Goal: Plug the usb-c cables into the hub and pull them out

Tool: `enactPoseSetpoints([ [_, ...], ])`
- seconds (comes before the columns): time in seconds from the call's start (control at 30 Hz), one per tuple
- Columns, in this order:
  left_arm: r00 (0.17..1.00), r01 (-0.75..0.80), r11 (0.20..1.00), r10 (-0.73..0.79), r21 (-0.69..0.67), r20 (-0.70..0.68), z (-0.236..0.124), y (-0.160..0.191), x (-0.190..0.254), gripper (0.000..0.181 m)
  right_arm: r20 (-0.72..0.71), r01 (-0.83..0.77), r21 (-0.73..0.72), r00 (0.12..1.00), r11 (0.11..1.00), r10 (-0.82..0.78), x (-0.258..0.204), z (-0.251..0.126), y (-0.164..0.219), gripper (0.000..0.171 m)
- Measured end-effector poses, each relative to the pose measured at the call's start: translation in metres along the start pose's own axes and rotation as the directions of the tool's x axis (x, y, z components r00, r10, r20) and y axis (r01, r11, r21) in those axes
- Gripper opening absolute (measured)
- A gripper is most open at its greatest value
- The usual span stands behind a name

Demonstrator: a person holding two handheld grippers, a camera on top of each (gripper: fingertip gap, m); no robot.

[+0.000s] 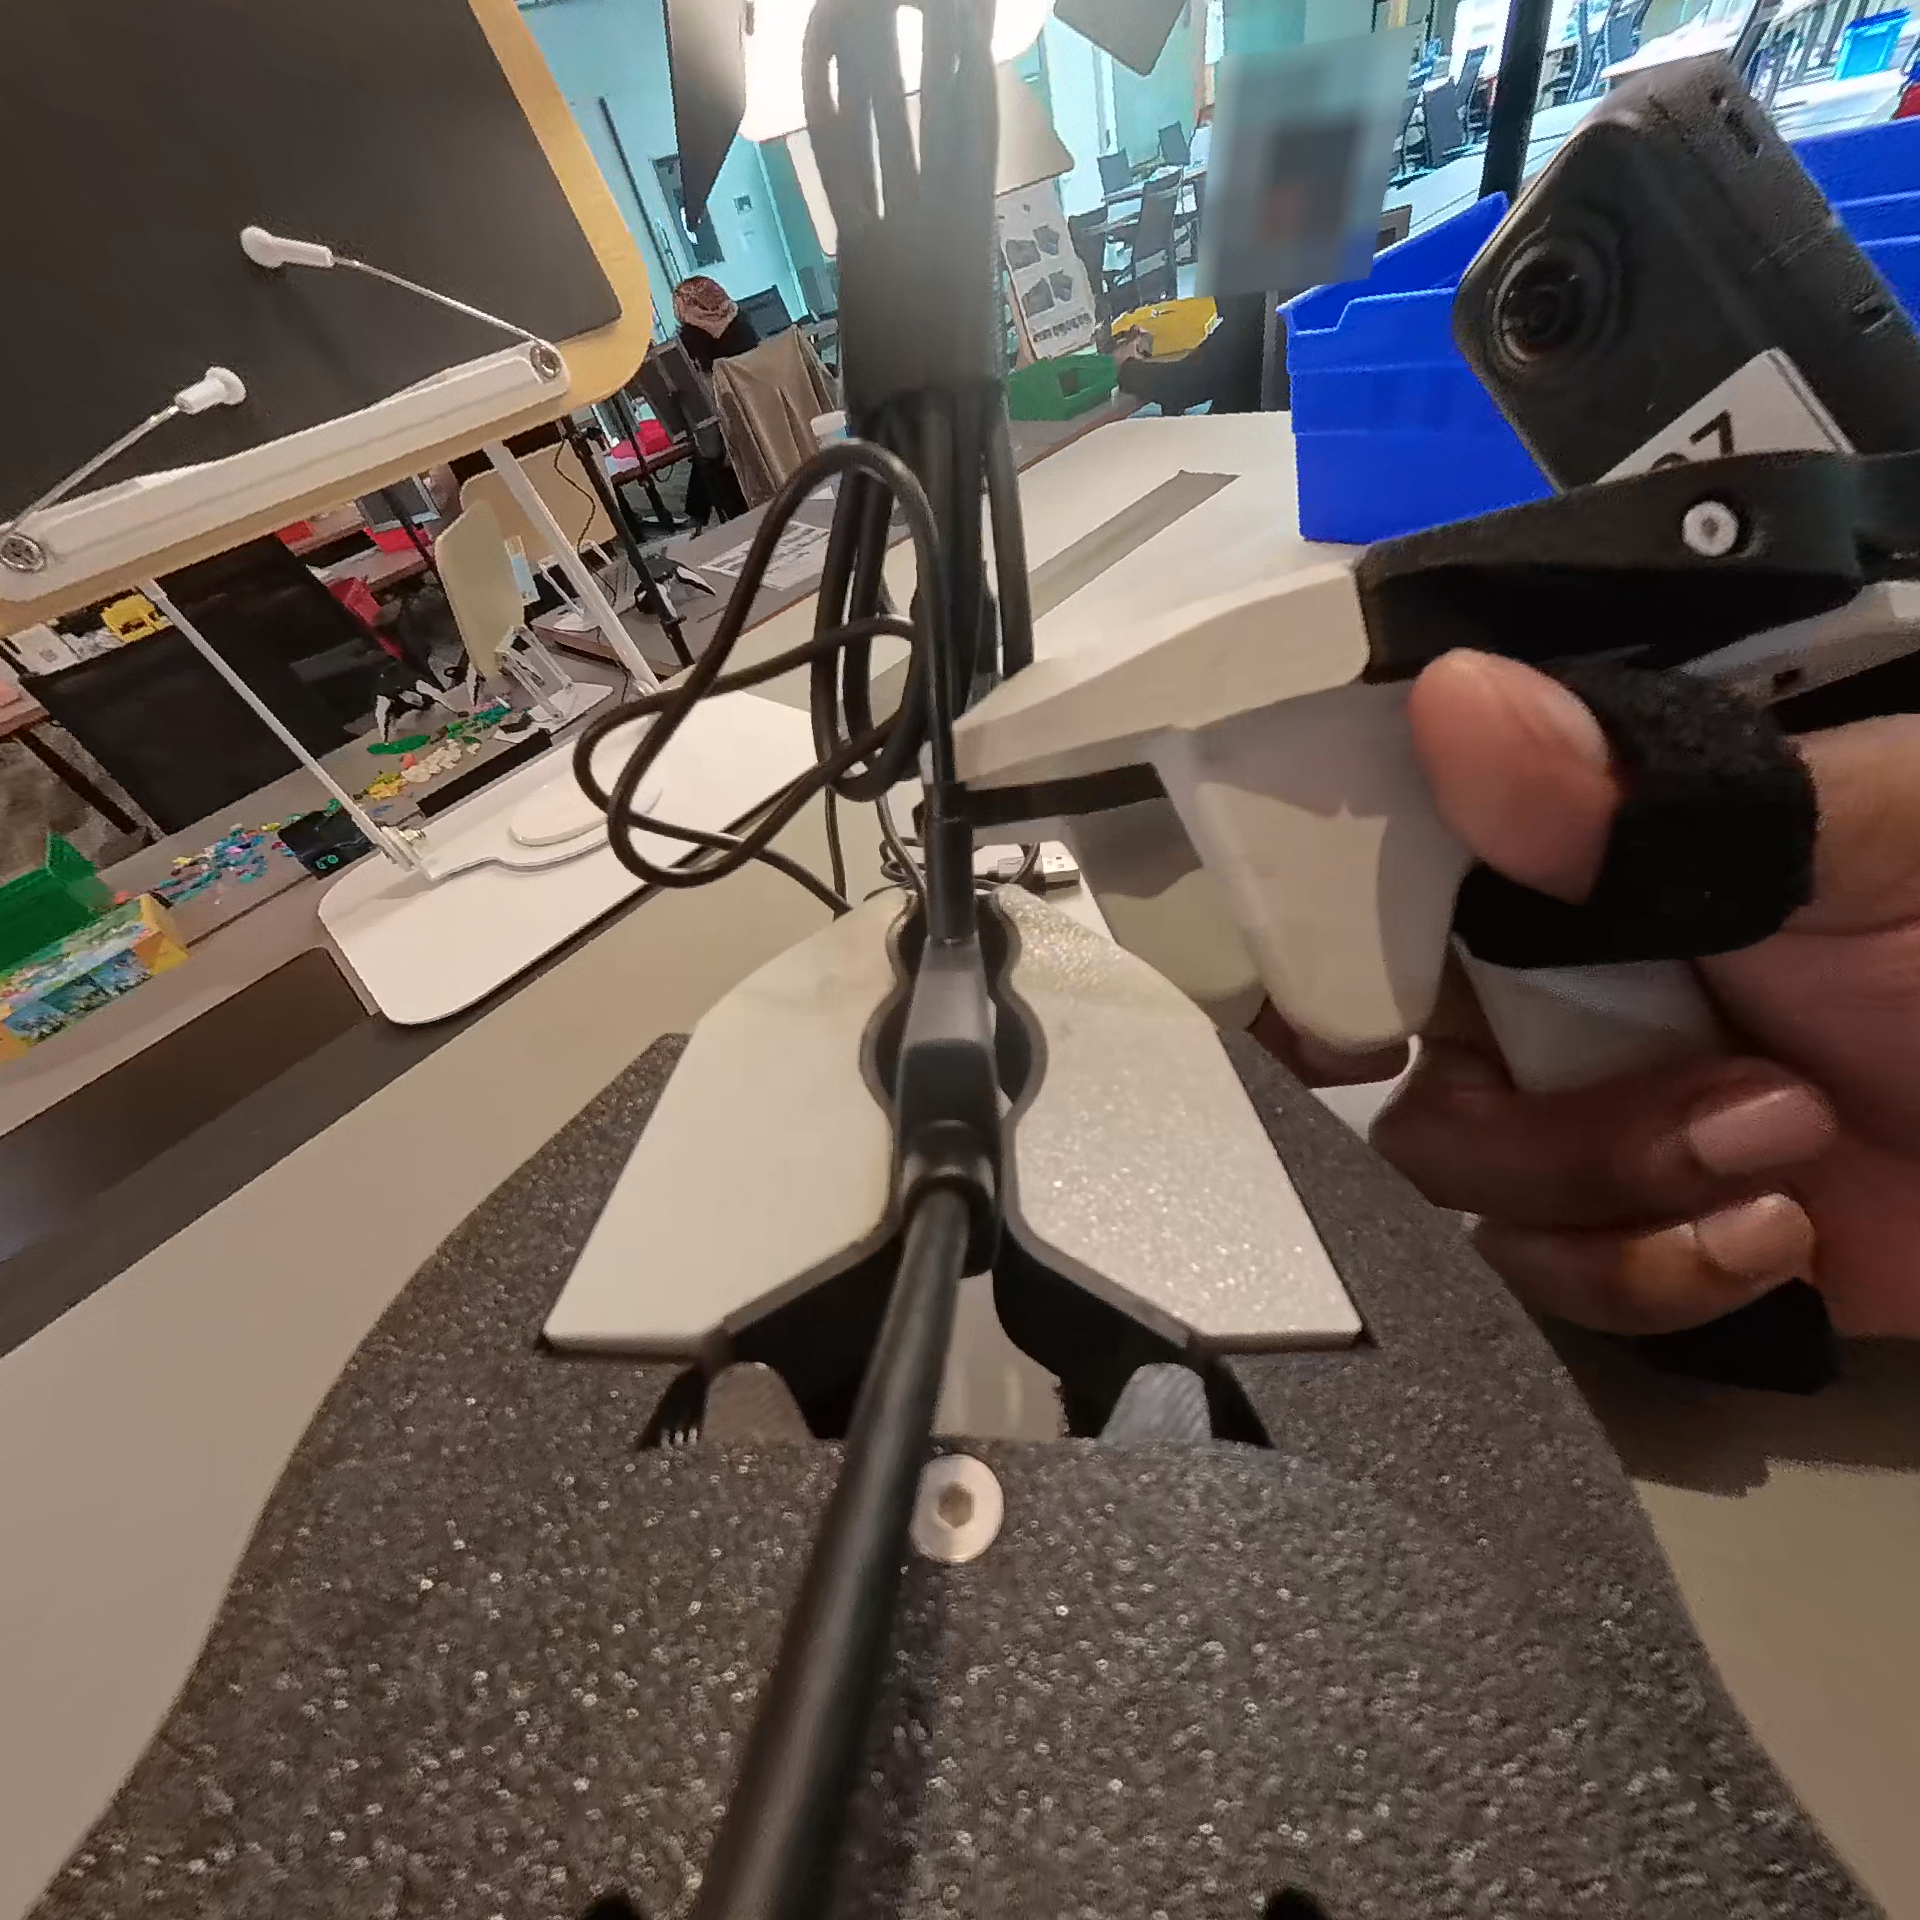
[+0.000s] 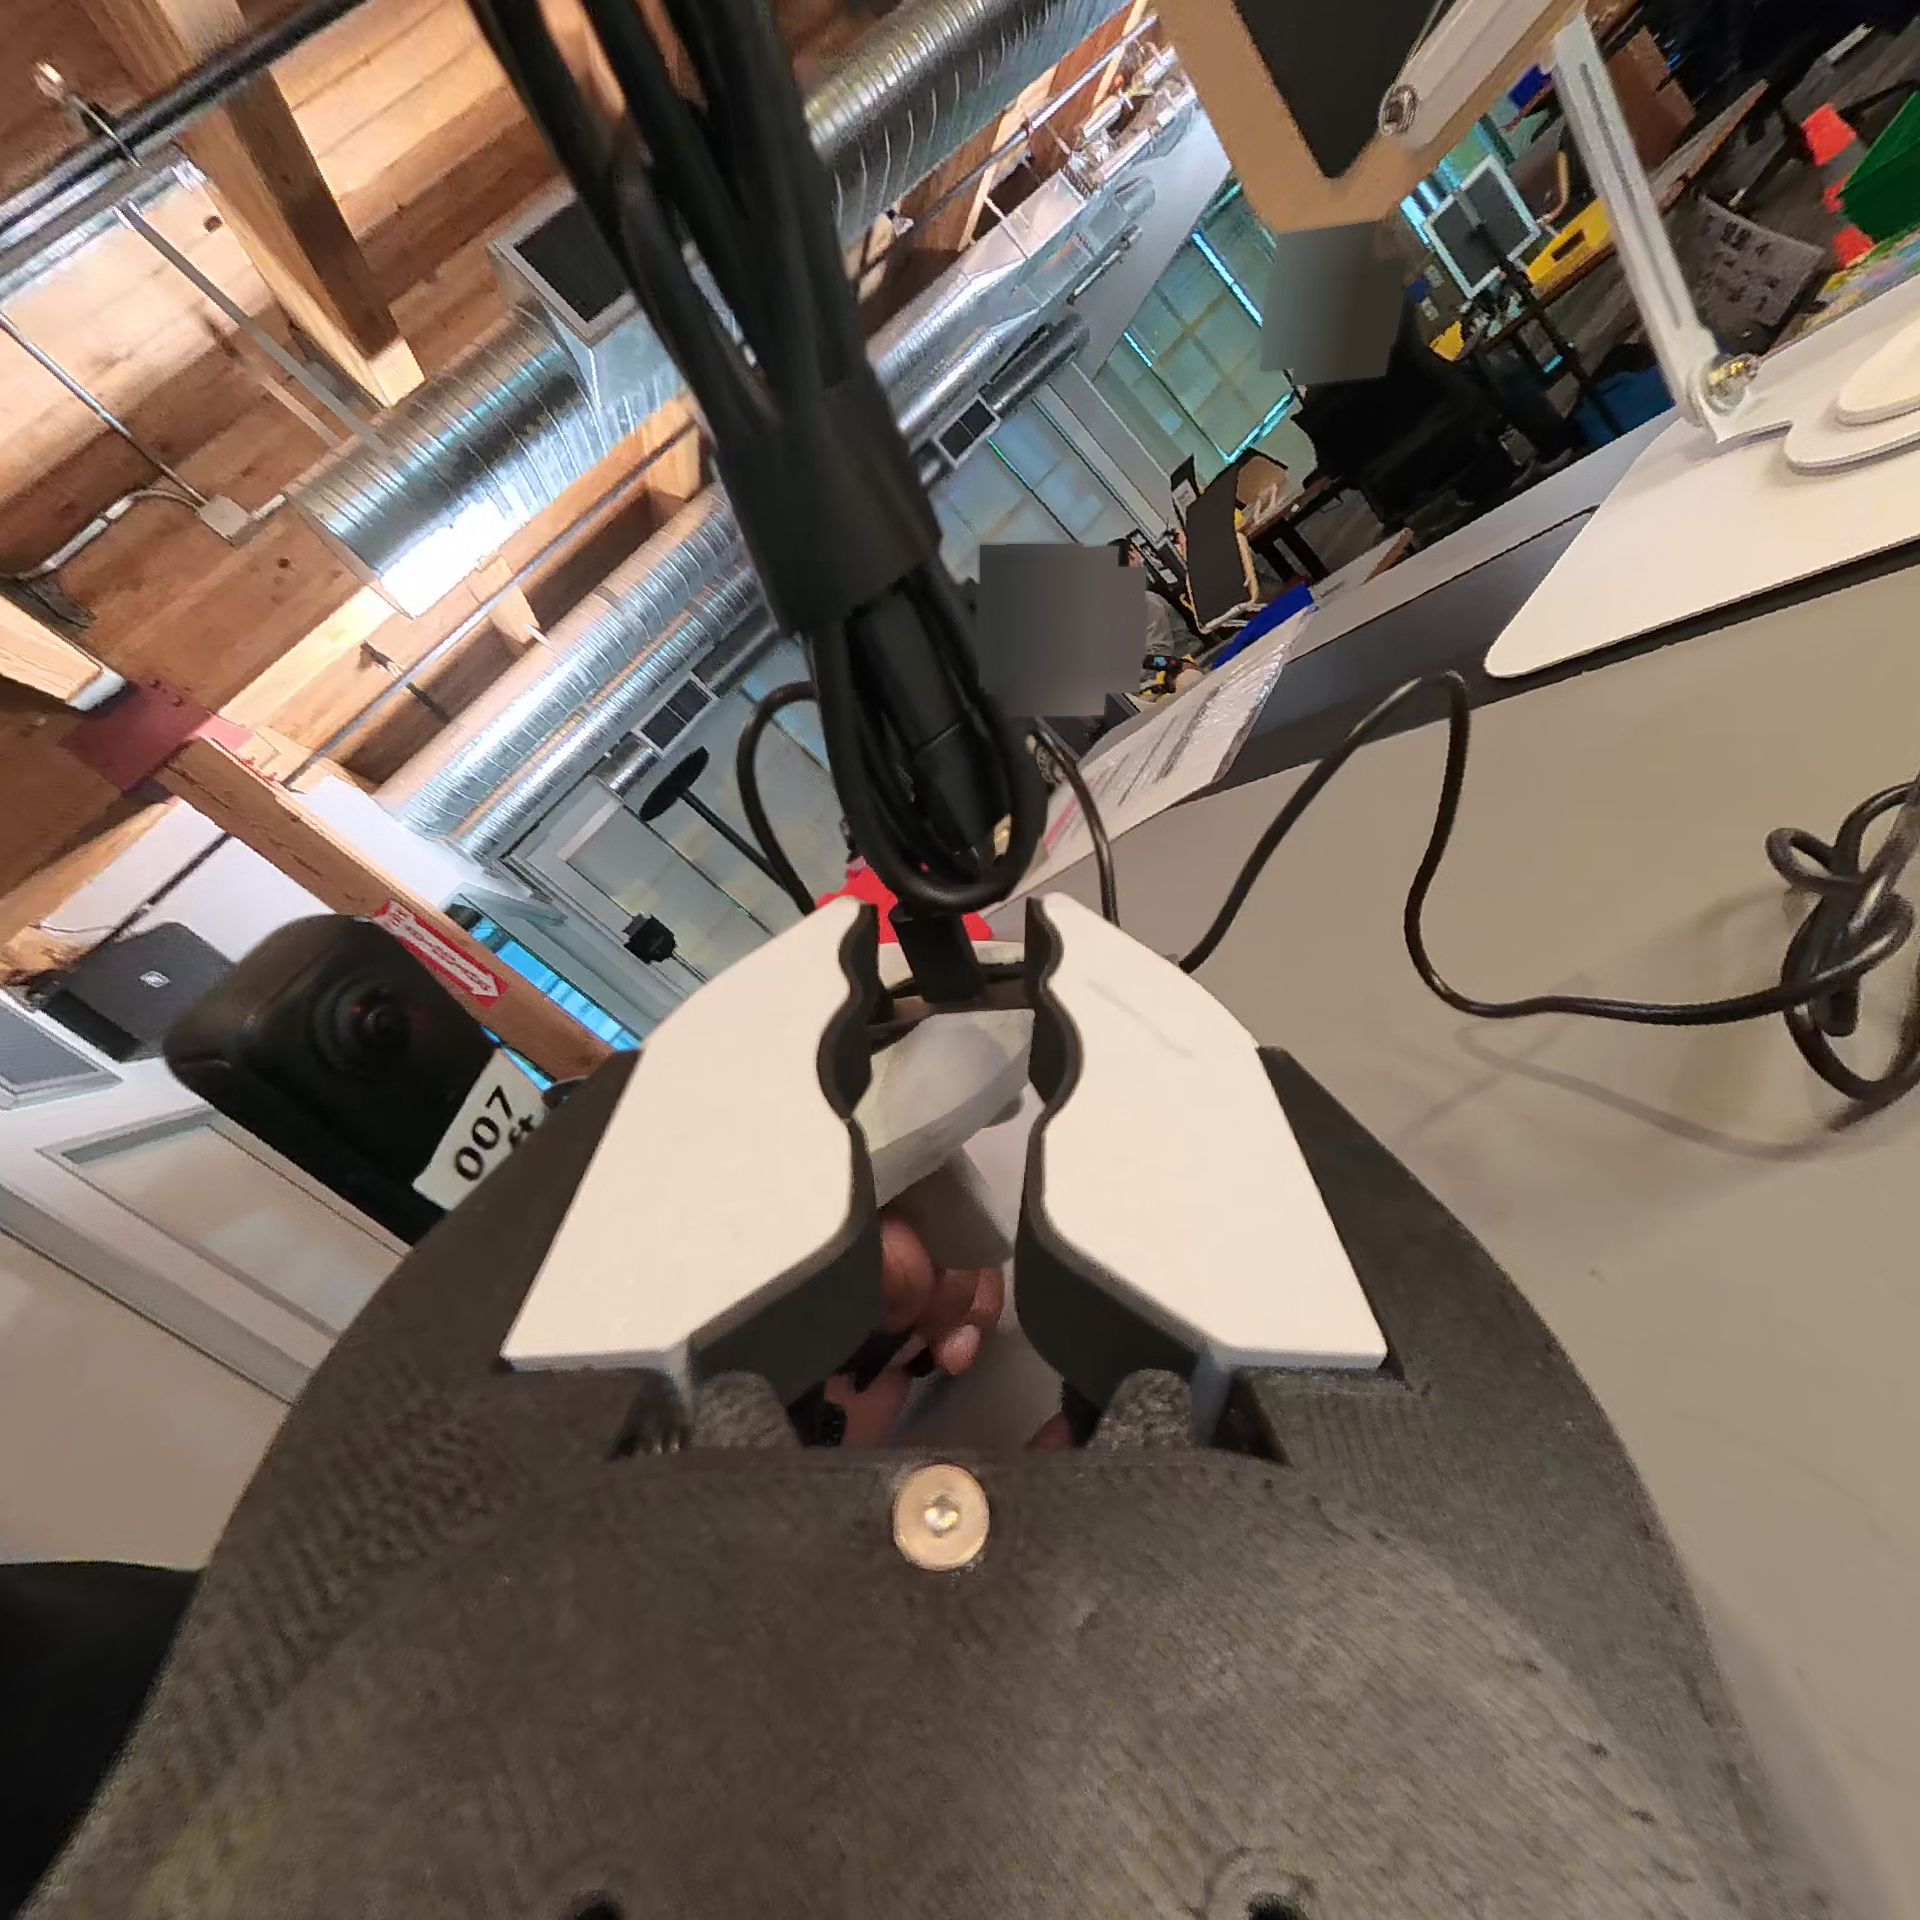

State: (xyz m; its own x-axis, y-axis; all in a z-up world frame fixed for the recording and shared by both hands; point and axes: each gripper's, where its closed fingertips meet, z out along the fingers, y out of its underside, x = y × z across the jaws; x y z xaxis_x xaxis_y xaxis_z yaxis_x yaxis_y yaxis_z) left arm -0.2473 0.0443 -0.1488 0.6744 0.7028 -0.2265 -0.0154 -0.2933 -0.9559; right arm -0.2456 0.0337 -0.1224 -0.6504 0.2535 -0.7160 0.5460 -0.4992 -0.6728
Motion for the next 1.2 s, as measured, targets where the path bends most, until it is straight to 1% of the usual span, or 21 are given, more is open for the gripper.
enactPoseSetpoints([
  [0.1,1.0,-0.01,1.0,0.01,0.003,0.002,0.0,-0.001,0.001,0.01,0.029,-0.053,0.027,0.998,0.998,0.053,-0.001,-0.002,-0.004,0.024],
  [0.27,0.998,-0.058,0.998,0.058,0.008,0.004,0.0,-0.003,0.005,0.011,0.087,-0.086,0.068,0.993,0.994,0.08,-0.006,-0.004,-0.006,0.016],
  [0.33,0.998,-0.066,0.998,0.066,-0.011,0.013,0.0,0.0,0.005,0.01,0.077,-0.051,0.055,0.996,0.997,0.047,-0.006,-0.003,-0.003,0.013],
  [0.47,1.0,-0.011,1.0,0.011,-0.029,-0.005,0.001,0.005,0.003,0.01,-0.018,0.142,-0.026,0.99,0.989,-0.143,-0.001,0.001,0.001,0.013],
  [0.5,1.0,-0.011,0.999,0.011,-0.036,0.0,0.001,0.005,0.003,0.01,-0.03,0.159,-0.04,0.987,0.986,-0.161,0.0,0.001,0.002,0.013],
  [0.53,1.0,-0.014,0.999,0.014,-0.039,0.005,0.001,0.006,0.002,0.01,-0.03,0.136,-0.04,0.99,0.99,-0.138,0.001,0.001,0.002,0.013],
  [0.6,1.0,-0.021,0.998,0.021,-0.053,0.008,0.001,0.009,0.001,0.01,-0.014,0.024,-0.035,1.0,0.999,-0.024,0.004,0.001,0.004,0.013],
  [0.67,1.0,-0.021,0.998,0.022,-0.052,0.011,0.001,0.008,0.001,0.01,-0.005,0.015,-0.043,1.0,0.999,-0.015,0.004,0.001,0.004,0.013],
  [0.7,1.0,-0.019,0.998,0.019,-0.055,0.01,0.002,0.009,0.001,0.01,-0.029,0.065,-0.048,0.997,0.997,-0.066,0.004,0.001,0.005,0.013],
  [0.77,1.0,-0.012,0.999,0.012,-0.046,-0.001,0.001,0.008,0.002,0.01,-0.096,0.245,-0.081,0.963,0.966,-0.252,0.003,0.001,0.006,0.014],
  [0.8,1.0,-0.006,0.999,0.005,-0.039,-0.004,0.001,0.007,0.002,0.01,-0.11,0.285,-0.098,0.949,0.954,-0.295,0.003,0.001,0.005,0.014],
  [0.83,1.0,-0.001,0.999,0.001,-0.041,-0.007,0.001,0.007,0.002,0.01,-0.113,0.27,-0.104,0.953,0.957,-0.281,0.003,0.001,0.006,0.014],
  [0.97,1.0,-0.026,0.995,0.026,-0.092,-0.001,0.004,0.014,0.002,0.01,-0.093,0.122,-0.121,0.987,0.985,-0.134,0.013,0.001,0.01,0.013],
  [1.0,1.0,-0.026,0.996,0.026,-0.089,0.002,0.004,0.014,0.002,0.01,-0.101,0.146,-0.125,0.982,0.981,-0.159,0.013,0.001,0.01,0.013],
  [1.07,1.0,-0.008,0.998,0.008,-0.066,-0.006,0.002,0.011,0.002,0.01,-0.153,0.316,-0.142,0.929,0.938,-0.336,0.009,0.001,0.009,0.013],
  [1.1,1.0,0.001,0.999,-0.001,-0.045,-0.004,0.0,0.008,0.001,0.01,-0.16,0.359,-0.145,0.911,0.922,-0.38,0.005,0.002,0.008,0.013],
  [1.13,1.0,0.011,0.999,-0.011,-0.033,-0.007,-0.001,0.007,0.0,0.009,-0.149,0.342,-0.145,0.92,0.929,-0.362,0.003,0.003,0.009,0.013],
  [1.2,1.0,0.01,0.998,-0.011,-0.058,-0.005,-0.001,0.011,-0.002,0.01,-0.122,0.248,-0.168,0.955,0.954,-0.27,0.009,0.004,0.014,0.013],
])
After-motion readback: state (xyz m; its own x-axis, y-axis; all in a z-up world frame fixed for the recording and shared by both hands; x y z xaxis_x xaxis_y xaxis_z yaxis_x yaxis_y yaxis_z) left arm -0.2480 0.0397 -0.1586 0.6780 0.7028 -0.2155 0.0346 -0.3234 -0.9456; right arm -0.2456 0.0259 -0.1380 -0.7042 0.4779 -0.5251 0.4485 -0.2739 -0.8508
